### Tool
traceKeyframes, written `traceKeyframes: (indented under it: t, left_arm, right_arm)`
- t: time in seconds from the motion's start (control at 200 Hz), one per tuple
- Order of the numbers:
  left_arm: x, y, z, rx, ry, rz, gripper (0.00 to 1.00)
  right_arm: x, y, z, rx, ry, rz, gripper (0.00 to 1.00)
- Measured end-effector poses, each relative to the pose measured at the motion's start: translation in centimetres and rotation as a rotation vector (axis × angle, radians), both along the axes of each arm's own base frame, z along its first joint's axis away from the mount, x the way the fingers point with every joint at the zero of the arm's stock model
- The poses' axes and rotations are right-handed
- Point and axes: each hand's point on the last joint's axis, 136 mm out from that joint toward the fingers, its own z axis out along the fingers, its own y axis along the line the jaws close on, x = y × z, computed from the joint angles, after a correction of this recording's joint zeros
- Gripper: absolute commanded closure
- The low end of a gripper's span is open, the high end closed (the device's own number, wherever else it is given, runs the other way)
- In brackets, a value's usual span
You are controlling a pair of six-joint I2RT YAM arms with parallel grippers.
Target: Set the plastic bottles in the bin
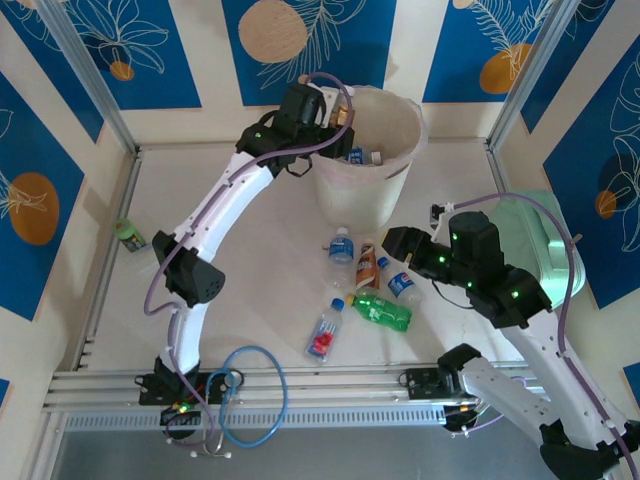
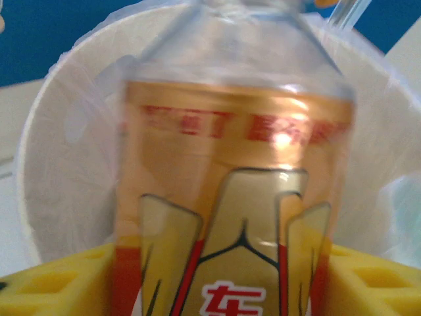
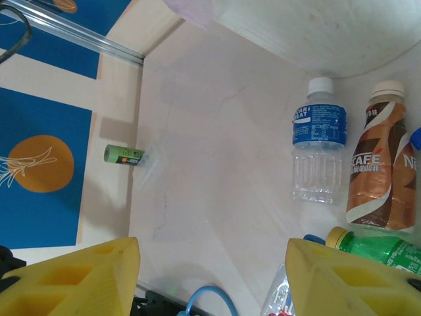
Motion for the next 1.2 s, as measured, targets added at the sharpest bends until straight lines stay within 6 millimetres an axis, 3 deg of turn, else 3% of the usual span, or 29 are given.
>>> traceKeyframes:
  t: [0.105, 0.28, 0.425, 0.545, 0.635, 0.74, 0.85, 0.92, 1.07, 1.135, 1.196]
  left_arm:
    - [-0.2, -0.8, 0.7, -0.052, 0.004, -0.028, 0.02]
    - [-0.7, -1.7, 1.6, -0.098, -0.001, -0.064, 0.01]
    - [-2.2, -0.9, 3.3, -0.126, -0.007, -0.073, 0.02]
    - [-5.5, 1.5, 5.4, -0.146, -0.028, -0.075, 0.02]
    - [-8.9, 4.4, 6.9, -0.16, -0.061, -0.064, 0.01]
    - [-12.8, 7.8, 6.9, -0.162, -0.08, -0.044, 0.01]
    - [-15.9, 9.9, 3.9, -0.134, -0.032, -0.048, 0.04]
    - [-17.7, 10.3, -0.3, -0.085, 0.048, -0.062, 0.05]
    - [-23.0, 10.0, -11.9, 0.072, 0.28, -0.125, 0.03]
    - [-24.9, 10.1, -15.3, 0.126, 0.357, -0.144, 0.05]
    - [-26.2, 10.0, -17.1, 0.166, 0.404, -0.161, 0.04]
  right_arm:
    - [0.1, -0.1, 0.0, -0.004, -0.001, -0.007, 0.39]
    - [0.4, 0.1, -0.4, -0.012, 0.012, -0.008, 0.39]
    - [0.7, 0.1, -0.7, -0.02, 0.022, -0.01, 0.39]
    - [0.9, 0.1, -0.5, -0.029, 0.014, -0.011, 0.38]
    - [1.3, -0.1, 0.0, -0.034, 0.002, -0.015, 0.38]
    - [1.7, -0.2, 0.7, -0.04, -0.016, -0.02, 0.38]
    - [2.0, -0.3, 1.4, -0.043, -0.033, -0.021, 0.38]
    - [2.2, -0.2, 1.7, -0.045, -0.041, -0.018, 0.38]
    - [2.4, -0.1, 1.5, -0.05, -0.033, -0.017, 0.39]
    - [2.5, 0.0, 1.4, -0.052, -0.028, -0.018, 0.39]
    - [2.6, 0.0, 1.3, -0.053, -0.025, -0.017, 0.39]
